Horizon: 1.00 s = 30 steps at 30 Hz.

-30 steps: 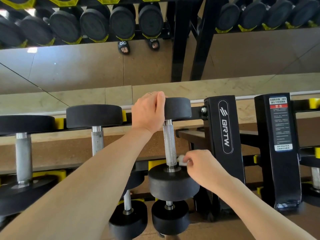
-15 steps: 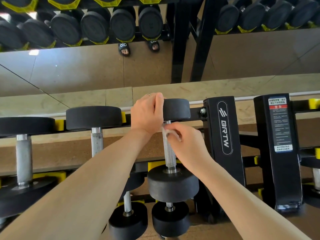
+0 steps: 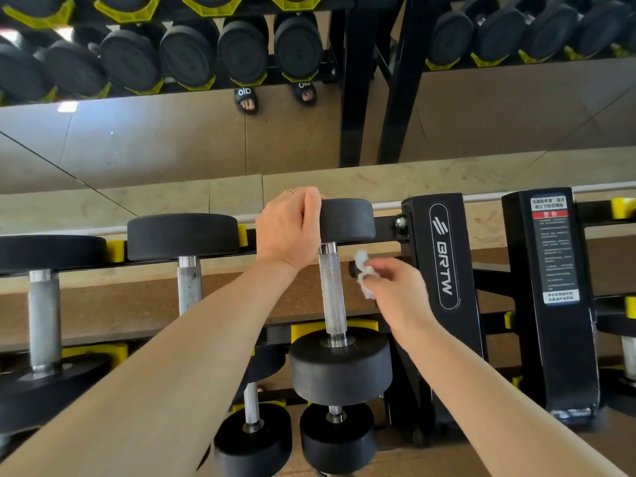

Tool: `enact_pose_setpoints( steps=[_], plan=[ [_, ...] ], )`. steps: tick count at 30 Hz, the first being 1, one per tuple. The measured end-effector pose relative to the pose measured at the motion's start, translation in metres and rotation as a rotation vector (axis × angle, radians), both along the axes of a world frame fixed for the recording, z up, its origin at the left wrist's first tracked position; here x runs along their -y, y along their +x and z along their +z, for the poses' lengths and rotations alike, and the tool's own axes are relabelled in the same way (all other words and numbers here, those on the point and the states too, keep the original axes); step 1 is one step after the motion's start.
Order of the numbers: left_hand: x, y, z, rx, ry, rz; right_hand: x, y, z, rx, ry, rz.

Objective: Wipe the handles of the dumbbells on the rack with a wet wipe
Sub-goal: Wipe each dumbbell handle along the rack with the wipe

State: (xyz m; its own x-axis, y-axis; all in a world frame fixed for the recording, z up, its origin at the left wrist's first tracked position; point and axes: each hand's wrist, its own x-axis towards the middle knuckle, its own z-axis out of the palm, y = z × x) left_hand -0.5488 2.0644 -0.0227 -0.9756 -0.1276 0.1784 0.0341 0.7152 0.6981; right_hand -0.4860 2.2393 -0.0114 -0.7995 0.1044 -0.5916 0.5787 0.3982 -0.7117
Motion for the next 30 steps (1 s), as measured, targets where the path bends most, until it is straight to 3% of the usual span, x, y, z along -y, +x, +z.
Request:
enact_pose_setpoints(
  steps=[2,3,6,8,10,12,14,16,19,25,30],
  plan=[
    [0.000,0.000,-0.001,-0.002,0.006,-0.004,0.014,0.005,-0.016,0.296,-0.248,-0.099],
    [0.000,-0.001,-0.002,-0.005,0.007,-0.006,0.016,0.011,-0.019,0.333,-0.332,-0.107],
    [0.000,0.000,-0.003,-0.004,0.008,-0.009,0.018,0.013,0.000,0.339,-0.238,-0.186],
    [0.000,0.000,-0.002,-0.008,0.002,-0.015,0.022,0.017,0.017,0.134,-0.213,-0.153],
    [0.000,-0.001,0.000,-0.007,-0.004,-0.010,0.029,0.024,0.038,-0.155,-0.106,0.133],
    [-0.001,0.000,0.003,0.006,0.003,-0.002,0.041,0.024,0.034,-0.307,0.148,0.666],
    [-0.001,0.001,0.005,0.011,0.009,-0.004,0.043,0.018,0.023,-0.228,0.352,1.082],
    [-0.001,0.001,0.004,0.007,0.008,-0.010,0.033,0.014,0.027,-0.101,0.374,1.195],
    [-0.001,0.000,0.002,0.009,0.007,-0.004,0.009,0.010,0.040,0.019,0.291,1.134],
    [-0.001,0.000,0.003,0.009,0.020,0.005,-0.011,0.020,0.013,0.160,0.318,0.638],
    [-0.004,0.003,0.010,0.046,-0.005,0.009,0.012,0.019,0.012,0.238,0.324,0.628]
  ],
)
